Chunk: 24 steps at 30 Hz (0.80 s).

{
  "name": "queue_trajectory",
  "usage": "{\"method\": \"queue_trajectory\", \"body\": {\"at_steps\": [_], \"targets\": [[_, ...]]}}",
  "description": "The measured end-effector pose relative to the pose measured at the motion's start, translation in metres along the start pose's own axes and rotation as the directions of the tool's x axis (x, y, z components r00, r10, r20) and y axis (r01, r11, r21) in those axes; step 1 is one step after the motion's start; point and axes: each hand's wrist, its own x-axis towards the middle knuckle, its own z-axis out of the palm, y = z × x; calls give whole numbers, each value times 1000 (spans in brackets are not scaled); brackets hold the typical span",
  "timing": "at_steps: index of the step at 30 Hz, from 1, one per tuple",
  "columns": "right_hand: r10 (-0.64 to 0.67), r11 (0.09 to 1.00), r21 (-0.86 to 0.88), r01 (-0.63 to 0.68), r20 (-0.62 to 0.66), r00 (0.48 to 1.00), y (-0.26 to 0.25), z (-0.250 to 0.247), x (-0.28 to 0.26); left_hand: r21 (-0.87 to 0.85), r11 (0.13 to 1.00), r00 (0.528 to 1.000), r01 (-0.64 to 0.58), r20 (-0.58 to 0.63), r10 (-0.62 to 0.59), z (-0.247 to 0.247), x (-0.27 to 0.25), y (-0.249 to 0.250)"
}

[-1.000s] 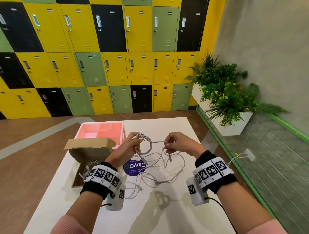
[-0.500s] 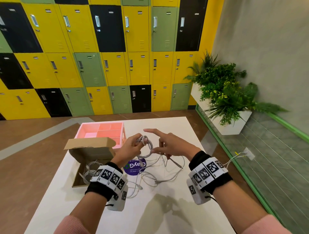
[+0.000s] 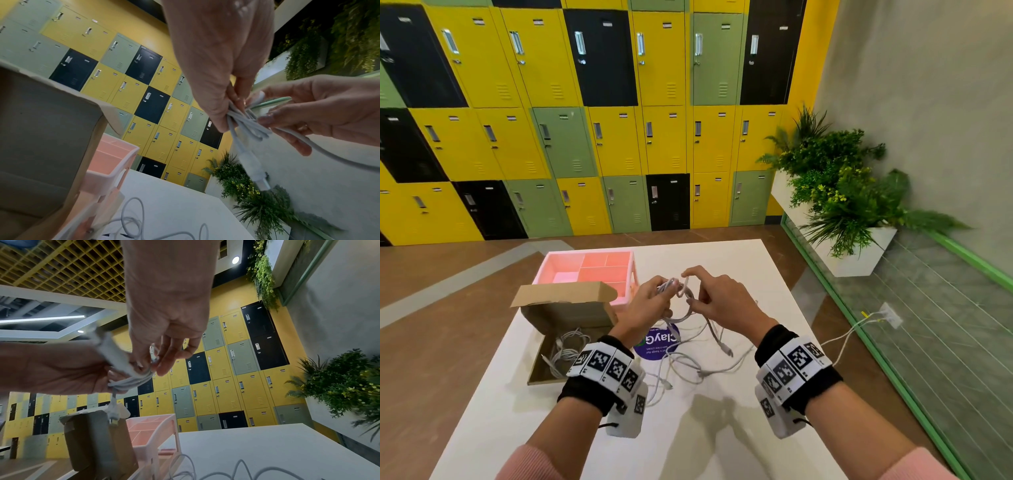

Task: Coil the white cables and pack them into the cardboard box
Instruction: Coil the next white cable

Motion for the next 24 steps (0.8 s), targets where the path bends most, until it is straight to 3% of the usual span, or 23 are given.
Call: {"method": "queue_trajectory", "body": {"at_steps": [4,9,24], "targets": [[65,996,56,-66,27,998,5,6,4,-140,990,999,32,43,-26,-1,0,1],[91,978,174,-116,146,985,10,11,7,-28,999,990,21,142,-17,-8,-2,1],[111,885,414,-215,259,959,6,8,8,55,987,982,-154,-101,158,2,-1,2]]}}
